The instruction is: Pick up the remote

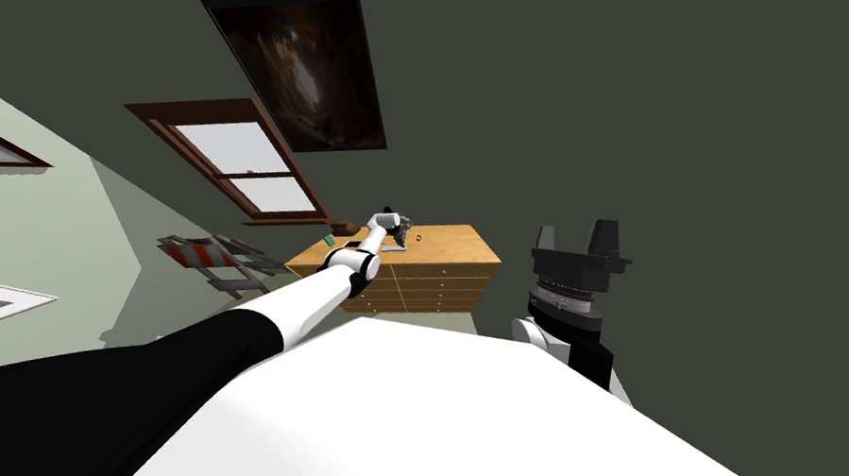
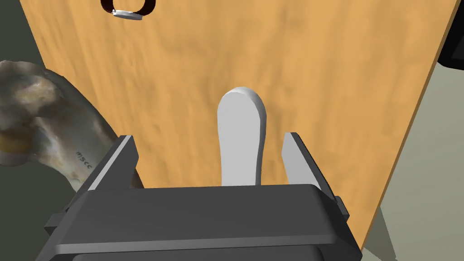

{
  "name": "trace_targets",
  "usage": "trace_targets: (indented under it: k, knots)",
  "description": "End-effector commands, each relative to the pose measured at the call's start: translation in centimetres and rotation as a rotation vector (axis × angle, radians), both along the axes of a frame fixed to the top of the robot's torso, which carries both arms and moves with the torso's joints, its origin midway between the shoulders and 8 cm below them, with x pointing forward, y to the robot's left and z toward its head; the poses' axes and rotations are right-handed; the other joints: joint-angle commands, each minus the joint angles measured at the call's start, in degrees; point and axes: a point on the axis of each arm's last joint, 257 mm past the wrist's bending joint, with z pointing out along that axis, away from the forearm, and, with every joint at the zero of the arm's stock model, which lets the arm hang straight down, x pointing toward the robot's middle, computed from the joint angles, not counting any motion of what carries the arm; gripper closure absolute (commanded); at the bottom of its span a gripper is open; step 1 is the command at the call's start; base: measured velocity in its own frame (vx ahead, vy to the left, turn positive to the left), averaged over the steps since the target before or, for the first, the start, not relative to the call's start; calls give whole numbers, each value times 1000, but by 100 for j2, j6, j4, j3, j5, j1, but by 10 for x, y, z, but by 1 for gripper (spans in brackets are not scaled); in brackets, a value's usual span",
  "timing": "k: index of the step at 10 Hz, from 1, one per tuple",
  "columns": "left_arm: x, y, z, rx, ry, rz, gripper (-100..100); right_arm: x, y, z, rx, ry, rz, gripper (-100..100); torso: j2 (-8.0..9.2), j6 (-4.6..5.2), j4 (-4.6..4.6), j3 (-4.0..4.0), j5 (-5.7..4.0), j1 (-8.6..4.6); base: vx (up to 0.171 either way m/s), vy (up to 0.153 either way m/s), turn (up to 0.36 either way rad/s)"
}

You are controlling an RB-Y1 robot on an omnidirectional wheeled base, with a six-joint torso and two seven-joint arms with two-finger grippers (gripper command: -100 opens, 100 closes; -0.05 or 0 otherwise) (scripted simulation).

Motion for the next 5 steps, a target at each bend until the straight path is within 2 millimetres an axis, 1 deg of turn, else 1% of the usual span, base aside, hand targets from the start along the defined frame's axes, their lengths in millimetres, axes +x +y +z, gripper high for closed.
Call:
trace_targets:
  k: [1, 2, 3, 4, 5]
  knots:
    - [-10, 4, -11, 7, 56, 5, -100, 0, 0, 0, 0, 0, 0, 0, 0, 0, 0, 0, 0, 0, 68, 33, -17]
    - [-17, 11, -10, 22, 97, 4, -100, 0, 0, 0, 0, 0, 0, 0, 3, 0, -1, 0, 1, -1, 81, 44, -25]
    - [-22, 13, -20, 20, 123, 10, -100, 0, 0, 0, 0, 0, 0, 0, -1, 0, 0, -1, 1, 3, 73, 32, -18]
    - [-30, 21, -20, 34, 164, 12, -100, 0, 0, 0, 0, 0, 0, 0, 1, 0, -1, -1, 1, -1, 79, 26, -23]
    - [-36, 23, -29, 32, 190, 17, -100, 0, 0, 0, 0, 0, 0, 0, -1, 0, -1, -1, 0, -3, 65, 26, -16]
